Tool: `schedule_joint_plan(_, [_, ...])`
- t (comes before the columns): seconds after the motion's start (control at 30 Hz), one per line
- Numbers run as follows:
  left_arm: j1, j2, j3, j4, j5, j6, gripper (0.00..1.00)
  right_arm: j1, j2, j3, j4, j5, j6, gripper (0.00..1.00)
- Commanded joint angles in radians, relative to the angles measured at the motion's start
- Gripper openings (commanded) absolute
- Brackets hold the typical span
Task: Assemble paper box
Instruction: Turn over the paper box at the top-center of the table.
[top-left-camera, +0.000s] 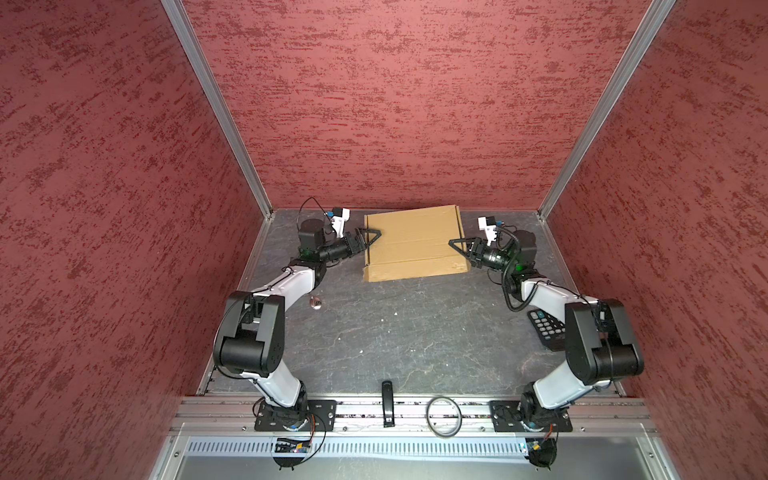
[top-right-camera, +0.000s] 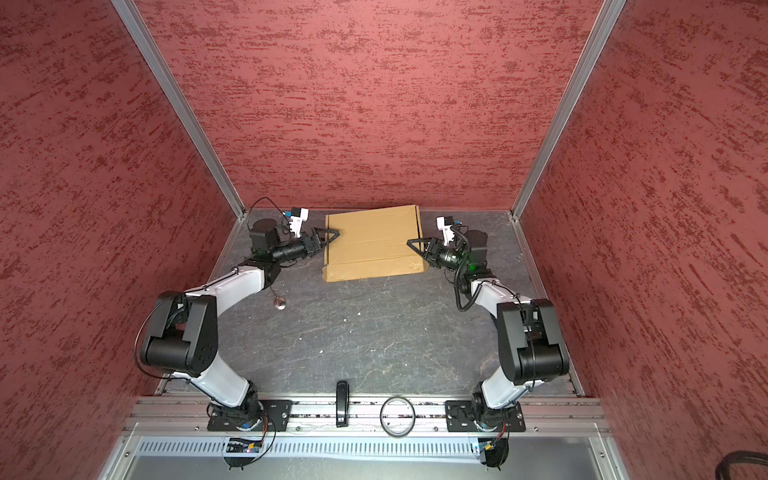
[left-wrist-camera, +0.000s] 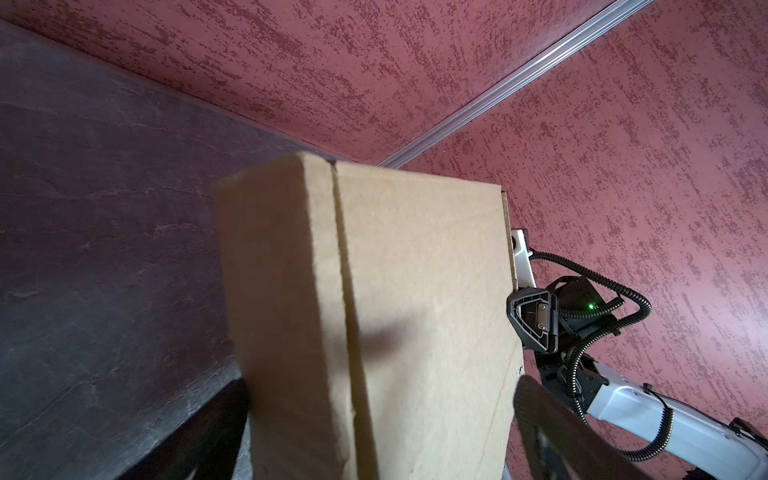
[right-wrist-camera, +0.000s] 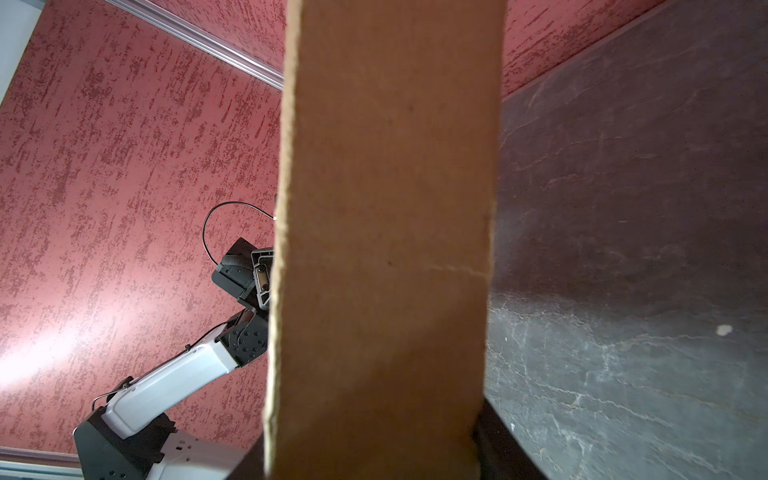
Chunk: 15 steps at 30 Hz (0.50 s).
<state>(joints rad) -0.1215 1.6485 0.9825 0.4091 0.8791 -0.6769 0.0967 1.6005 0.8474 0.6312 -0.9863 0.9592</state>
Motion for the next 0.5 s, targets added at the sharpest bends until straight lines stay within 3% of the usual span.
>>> schedule_joint_plan(0.0, [0.003,0.001,0.025,-0.015,0.061,-0.003,1.0,0.018,-0.039,0.015,0.058,-0.038,0.027,0.5])
schedule_joint_plan(0.37, [0.017,0.016,0.042,-0.023,0.066,-0.007,1.0,0.014,-0.059,0.022,0.079,-0.043,0.042,0.49])
schedule_joint_plan(0.47, [0.017,0.032,0.04,0.053,0.092,-0.066,1.0,0.014,-0.057,0.024,0.084,-0.044,0.044,0.49])
